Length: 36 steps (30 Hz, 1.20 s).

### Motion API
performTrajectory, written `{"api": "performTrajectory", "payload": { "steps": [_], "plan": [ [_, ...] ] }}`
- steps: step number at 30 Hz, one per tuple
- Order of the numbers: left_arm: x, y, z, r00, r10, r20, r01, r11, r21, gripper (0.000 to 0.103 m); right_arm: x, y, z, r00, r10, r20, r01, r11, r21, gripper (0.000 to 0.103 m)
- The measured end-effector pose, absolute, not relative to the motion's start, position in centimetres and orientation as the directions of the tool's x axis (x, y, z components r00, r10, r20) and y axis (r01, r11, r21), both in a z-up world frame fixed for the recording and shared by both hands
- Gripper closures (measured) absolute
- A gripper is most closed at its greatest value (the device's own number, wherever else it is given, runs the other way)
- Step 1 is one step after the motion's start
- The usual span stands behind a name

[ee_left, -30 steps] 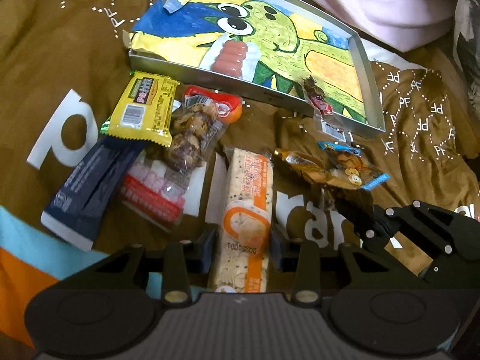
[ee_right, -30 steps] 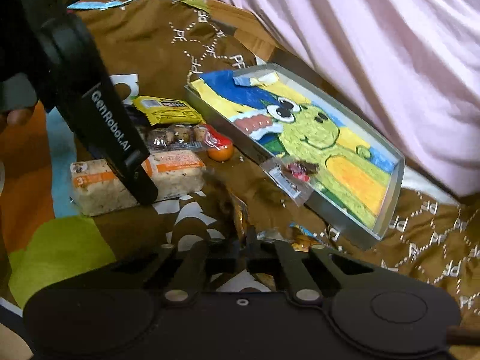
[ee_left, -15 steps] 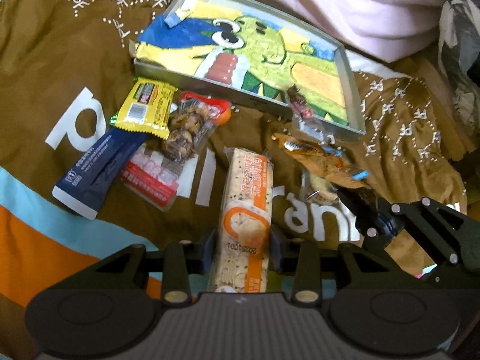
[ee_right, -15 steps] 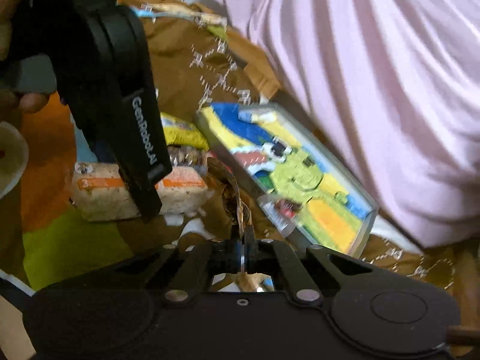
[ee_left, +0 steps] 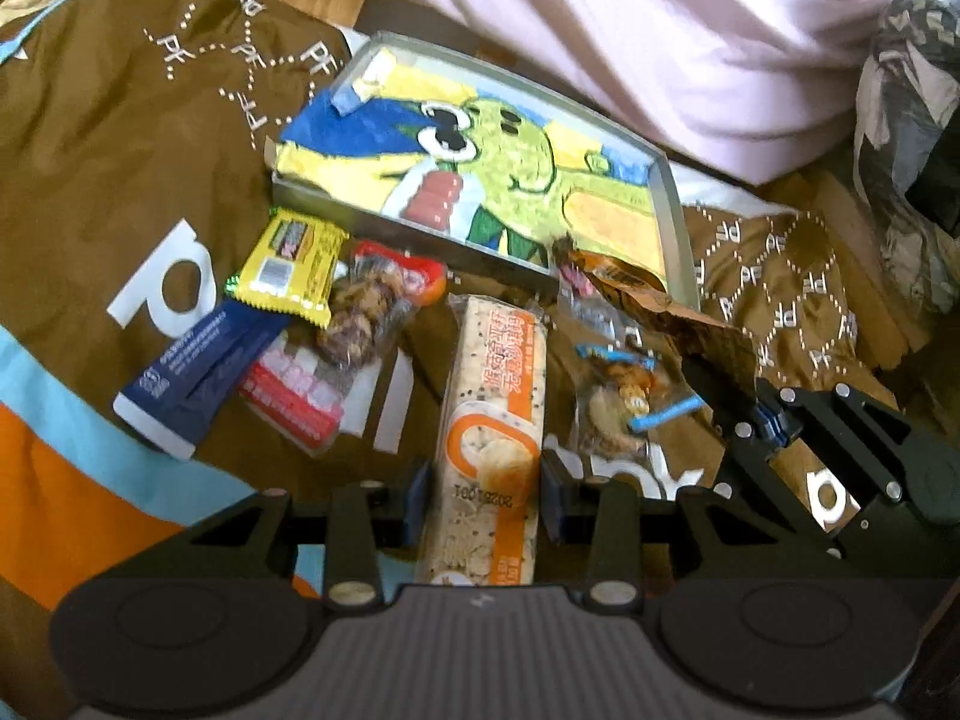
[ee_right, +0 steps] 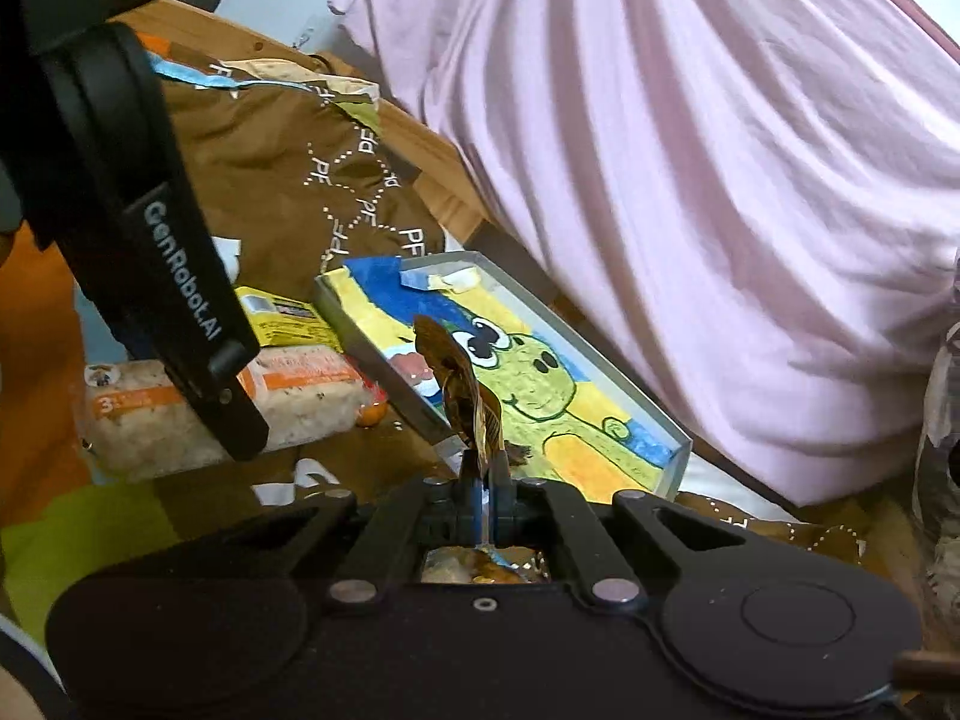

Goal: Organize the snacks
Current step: 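Carry the biscuit bar with the left tool toward the tray while the right tool carries the gold snack there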

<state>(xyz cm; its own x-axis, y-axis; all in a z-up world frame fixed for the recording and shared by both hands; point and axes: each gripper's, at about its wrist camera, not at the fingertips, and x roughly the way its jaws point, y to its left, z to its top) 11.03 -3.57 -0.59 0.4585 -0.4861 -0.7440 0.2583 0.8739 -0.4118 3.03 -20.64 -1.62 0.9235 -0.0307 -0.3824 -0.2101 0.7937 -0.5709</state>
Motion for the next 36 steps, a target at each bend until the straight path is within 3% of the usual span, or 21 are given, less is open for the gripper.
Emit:
{"api": "performTrajectory", "payload": {
  "steps": [9,19,31,36],
  "plan": [
    [14.6,-5.2,1.0,0.571,-0.441,-0.693,0.263,0.897,-0.355,0.062,5.4,-22.5,-1.3,0.946,-0.106,-0.307,-0.099,0.806,-0.583,0.103],
    [21.9,-9.4,1.8,0.656,-0.473,-0.588,0.304,0.879,-0.369,0.062,9.7,-25.4,-1.7,0.928,-0.177,-0.327,-0.029,0.843,-0.537,0.103],
    [27.1,-10.1,-2.5,0.640,-0.484,-0.597,0.237,0.863,-0.446,0.062,14.9,-25.3,-4.3,0.919,-0.212,-0.332,-0.026,0.809,-0.588,0.101],
    [27.7,-11.0,-3.9,0.630,-0.477,-0.613,0.252,0.872,-0.420,0.062,16.2,-24.9,-5.5,0.915,-0.216,-0.341,-0.041,0.791,-0.610,0.101]
  ]
}}
